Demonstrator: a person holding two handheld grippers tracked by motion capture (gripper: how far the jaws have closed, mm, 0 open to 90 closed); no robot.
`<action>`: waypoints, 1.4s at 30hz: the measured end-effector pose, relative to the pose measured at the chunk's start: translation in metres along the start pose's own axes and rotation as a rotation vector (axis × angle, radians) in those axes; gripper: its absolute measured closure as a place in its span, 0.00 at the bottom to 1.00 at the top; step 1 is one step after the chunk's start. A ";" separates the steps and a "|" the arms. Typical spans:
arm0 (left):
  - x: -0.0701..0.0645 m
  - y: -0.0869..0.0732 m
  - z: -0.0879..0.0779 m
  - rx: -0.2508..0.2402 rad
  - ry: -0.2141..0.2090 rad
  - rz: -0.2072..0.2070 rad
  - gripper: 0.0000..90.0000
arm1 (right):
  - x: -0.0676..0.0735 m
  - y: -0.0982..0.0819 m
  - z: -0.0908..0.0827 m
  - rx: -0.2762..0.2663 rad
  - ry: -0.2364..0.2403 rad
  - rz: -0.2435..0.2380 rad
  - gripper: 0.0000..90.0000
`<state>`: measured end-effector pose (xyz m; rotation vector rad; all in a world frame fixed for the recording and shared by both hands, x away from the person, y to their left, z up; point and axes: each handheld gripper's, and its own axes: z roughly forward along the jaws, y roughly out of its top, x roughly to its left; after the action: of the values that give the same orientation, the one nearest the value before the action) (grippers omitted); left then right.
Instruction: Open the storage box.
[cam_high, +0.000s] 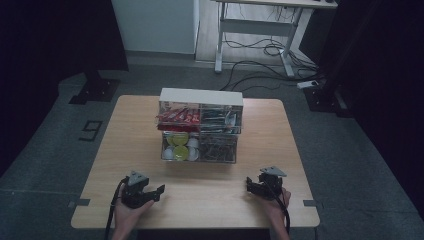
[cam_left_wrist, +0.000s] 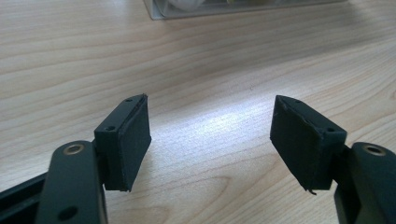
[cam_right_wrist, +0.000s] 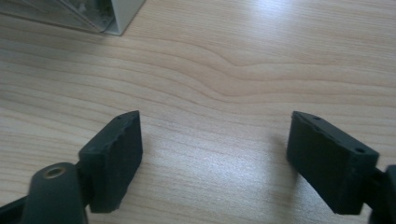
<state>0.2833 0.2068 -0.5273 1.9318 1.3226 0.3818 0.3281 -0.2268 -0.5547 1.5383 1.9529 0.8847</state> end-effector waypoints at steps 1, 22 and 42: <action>-0.001 0.000 0.000 0.001 0.001 0.001 0.32 | 0.000 0.000 0.000 -0.001 0.002 -0.001 0.22; -0.005 0.005 -0.010 -0.036 0.004 0.021 0.32 | -0.008 0.000 -0.013 -0.110 0.082 0.080 0.53; -0.014 0.007 -0.011 -0.042 0.008 0.055 0.32 | 0.002 0.013 -0.043 -0.273 0.186 0.055 0.95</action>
<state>0.2751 0.1973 -0.5129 1.9364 1.2595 0.4416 0.3050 -0.2308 -0.5162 1.3975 1.8273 1.3000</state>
